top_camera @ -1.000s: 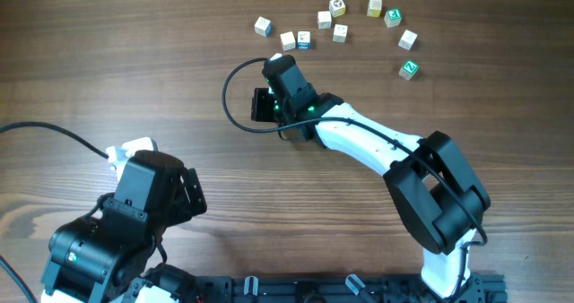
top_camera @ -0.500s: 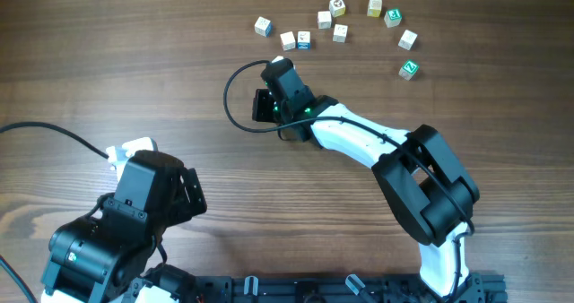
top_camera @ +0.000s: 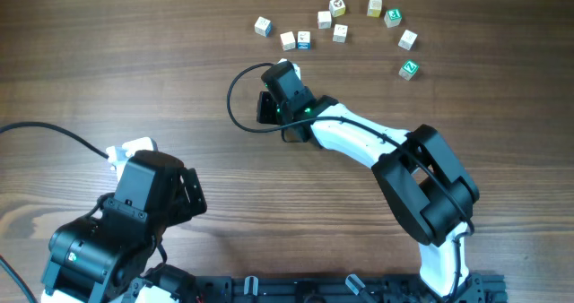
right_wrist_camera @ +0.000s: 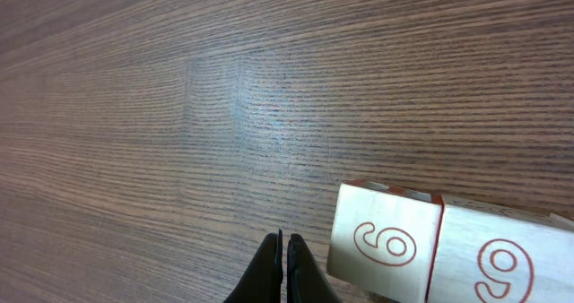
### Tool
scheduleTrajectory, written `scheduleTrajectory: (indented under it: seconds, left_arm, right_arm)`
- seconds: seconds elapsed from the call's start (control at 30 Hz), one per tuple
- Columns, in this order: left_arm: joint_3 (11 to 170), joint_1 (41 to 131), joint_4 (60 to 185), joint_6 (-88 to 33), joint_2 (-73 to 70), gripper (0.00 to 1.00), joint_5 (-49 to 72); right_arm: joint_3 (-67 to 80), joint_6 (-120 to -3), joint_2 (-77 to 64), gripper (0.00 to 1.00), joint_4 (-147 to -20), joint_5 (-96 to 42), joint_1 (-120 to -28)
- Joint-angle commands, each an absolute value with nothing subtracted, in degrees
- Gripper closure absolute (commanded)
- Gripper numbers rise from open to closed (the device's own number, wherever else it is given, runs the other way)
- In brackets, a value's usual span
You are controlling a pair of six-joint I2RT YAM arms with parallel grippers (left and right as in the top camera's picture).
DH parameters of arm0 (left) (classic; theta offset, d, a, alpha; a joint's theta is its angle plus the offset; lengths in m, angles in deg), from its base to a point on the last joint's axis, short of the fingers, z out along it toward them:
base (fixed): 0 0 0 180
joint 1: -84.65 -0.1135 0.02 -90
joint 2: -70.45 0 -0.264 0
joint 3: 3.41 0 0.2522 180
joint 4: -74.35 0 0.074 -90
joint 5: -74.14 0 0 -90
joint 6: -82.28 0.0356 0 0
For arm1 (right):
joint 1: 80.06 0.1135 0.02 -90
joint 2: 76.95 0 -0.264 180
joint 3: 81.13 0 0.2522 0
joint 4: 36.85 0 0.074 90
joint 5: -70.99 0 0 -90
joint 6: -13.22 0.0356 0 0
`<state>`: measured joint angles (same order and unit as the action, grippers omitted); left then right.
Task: Form a horizontal line
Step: 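Hold the right gripper beside the 6 block at the row's left end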
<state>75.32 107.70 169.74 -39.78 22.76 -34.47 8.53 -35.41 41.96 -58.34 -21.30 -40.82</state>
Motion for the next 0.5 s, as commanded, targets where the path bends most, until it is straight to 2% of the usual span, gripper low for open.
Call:
scheduleTrajectory:
  seconds: [0.0, 0.47]
  left_arm:
    - [75.08, 107.24, 169.65, -40.37, 22.87, 0.0, -35.43]
    - [75.05, 107.24, 169.67, -40.37, 22.87, 0.0, -35.43]
  right_arm:
    - [8.85, -35.68, 42.88, 0.95, -58.9, -19.85, -40.36]
    - [8.85, -36.31, 42.86, 0.95, -60.57, -17.49, -40.36]
